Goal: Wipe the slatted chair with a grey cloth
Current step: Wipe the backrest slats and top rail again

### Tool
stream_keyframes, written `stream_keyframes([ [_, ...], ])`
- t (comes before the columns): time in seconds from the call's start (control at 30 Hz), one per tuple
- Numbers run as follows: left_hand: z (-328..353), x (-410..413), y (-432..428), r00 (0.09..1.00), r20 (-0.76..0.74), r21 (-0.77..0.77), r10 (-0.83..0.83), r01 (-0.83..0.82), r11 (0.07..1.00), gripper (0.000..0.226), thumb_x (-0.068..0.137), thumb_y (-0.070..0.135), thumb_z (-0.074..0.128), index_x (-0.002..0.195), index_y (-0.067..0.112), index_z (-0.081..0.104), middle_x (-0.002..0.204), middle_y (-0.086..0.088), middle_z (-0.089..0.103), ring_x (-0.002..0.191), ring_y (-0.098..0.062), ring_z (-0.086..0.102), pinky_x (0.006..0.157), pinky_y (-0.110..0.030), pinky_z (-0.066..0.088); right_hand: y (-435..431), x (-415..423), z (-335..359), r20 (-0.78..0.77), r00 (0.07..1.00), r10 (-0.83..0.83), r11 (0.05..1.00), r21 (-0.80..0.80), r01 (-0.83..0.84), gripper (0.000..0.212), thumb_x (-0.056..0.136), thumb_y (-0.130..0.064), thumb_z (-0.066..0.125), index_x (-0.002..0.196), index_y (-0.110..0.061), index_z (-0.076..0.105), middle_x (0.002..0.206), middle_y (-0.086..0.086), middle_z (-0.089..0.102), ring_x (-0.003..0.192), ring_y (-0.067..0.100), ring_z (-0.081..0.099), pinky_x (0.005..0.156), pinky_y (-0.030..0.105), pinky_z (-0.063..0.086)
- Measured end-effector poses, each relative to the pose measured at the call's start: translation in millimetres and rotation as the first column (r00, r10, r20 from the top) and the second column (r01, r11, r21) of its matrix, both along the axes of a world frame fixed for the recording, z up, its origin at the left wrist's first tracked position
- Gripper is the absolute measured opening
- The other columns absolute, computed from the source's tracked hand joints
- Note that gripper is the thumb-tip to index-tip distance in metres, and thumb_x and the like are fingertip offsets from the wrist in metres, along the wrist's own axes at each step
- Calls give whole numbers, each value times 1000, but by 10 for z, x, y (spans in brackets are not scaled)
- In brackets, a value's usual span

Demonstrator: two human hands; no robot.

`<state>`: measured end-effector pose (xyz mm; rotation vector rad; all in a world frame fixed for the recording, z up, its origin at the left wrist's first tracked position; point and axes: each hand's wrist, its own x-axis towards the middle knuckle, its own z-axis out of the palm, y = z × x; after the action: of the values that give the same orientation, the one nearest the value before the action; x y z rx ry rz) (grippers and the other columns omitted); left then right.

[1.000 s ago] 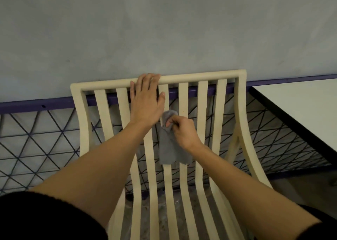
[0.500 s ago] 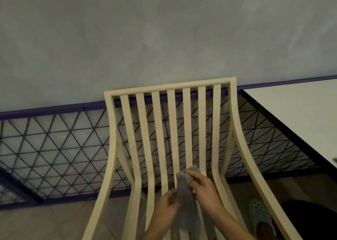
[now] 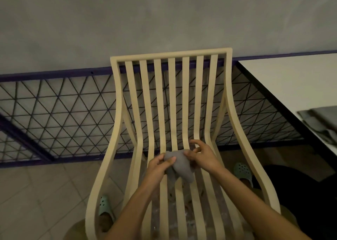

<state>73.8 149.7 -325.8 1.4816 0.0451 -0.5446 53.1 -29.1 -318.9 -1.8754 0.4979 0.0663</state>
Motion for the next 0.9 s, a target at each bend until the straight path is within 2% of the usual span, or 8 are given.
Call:
stream_keyframes([
  [0.07, 19, 15, 16, 1000, 7, 45, 6, -7, 999, 32, 87, 14, 69, 118, 8, 65, 111, -9, 72, 106, -21, 66, 95, -34, 52, 69, -87, -27, 62, 998, -15, 1000, -2, 15, 49, 89, -36, 68, 135, -28, 52, 122, 3, 58, 101, 12, 59, 74, 23, 52],
  [0.17, 98, 40, 44, 989, 102, 103, -104, 94, 990, 35, 79, 21, 76, 113, 16, 68, 105, -2, 74, 105, -20, 67, 94, -37, 52, 186, -218, 17, 189, 964, 185, 980, 31, -194, 53, 84, -41, 73, 134, -33, 55, 130, -13, 52, 112, -3, 50, 81, 10, 40],
  [0.3, 147, 82, 112, 982, 142, 93, -122, 109, 990, 29, 85, 2, 68, 113, 11, 67, 104, -7, 74, 96, -20, 70, 80, -30, 57, 245, -212, 30, 172, 925, 340, 925, 115, -362, 53, 78, -25, 81, 127, -22, 61, 115, -7, 67, 104, 6, 64, 81, 21, 56],
  [0.47, 172, 130, 226, 974, 213, 143, -83, 53, 988, 19, 81, 4, 74, 99, 10, 71, 95, -5, 76, 94, -19, 71, 79, -27, 57, 165, -183, 66, 113, 886, 449, 889, 38, -456, 3, 88, -17, 70, 87, -19, 70, 78, -5, 68, 76, 7, 66, 66, 23, 51],
  [0.57, 164, 98, 282, 965, 257, 164, -55, 13, 986, 19, 79, 8, 77, 96, 11, 70, 89, -3, 75, 87, -16, 72, 71, -20, 56, 84, -196, 92, 106, 893, 438, 893, 61, -445, 20, 88, -30, 70, 89, -10, 73, 84, 8, 70, 82, 20, 68, 71, 28, 52],
  [0.67, 151, 41, 313, 972, 233, 120, -21, -7, 993, 33, 75, 11, 80, 103, 17, 62, 84, -2, 73, 87, -18, 70, 71, -24, 56, 44, -278, 147, 97, 909, 405, 899, 143, -415, 25, 90, -32, 68, 79, -10, 73, 72, 1, 67, 69, 13, 64, 65, 24, 49],
  [0.77, 134, 7, 381, 943, 207, 203, -262, 220, 954, 62, 68, 26, 83, 123, 31, 56, 99, 0, 71, 98, -12, 67, 84, -30, 57, 8, -363, 189, 111, 895, 432, 860, 250, -446, 37, 90, -34, 66, 93, 3, 68, 82, 14, 66, 77, 23, 62, 73, 36, 48],
  [0.9, 131, -109, 351, 813, 267, 451, -517, 369, 813, 27, 69, 32, 85, 92, 23, 72, 98, 6, 63, 92, -7, 61, 81, -30, 56, -82, -504, 266, 73, 881, 468, 809, 365, -460, 30, 88, -24, 69, 113, -8, 68, 107, 14, 71, 101, 24, 67, 89, 34, 52],
])
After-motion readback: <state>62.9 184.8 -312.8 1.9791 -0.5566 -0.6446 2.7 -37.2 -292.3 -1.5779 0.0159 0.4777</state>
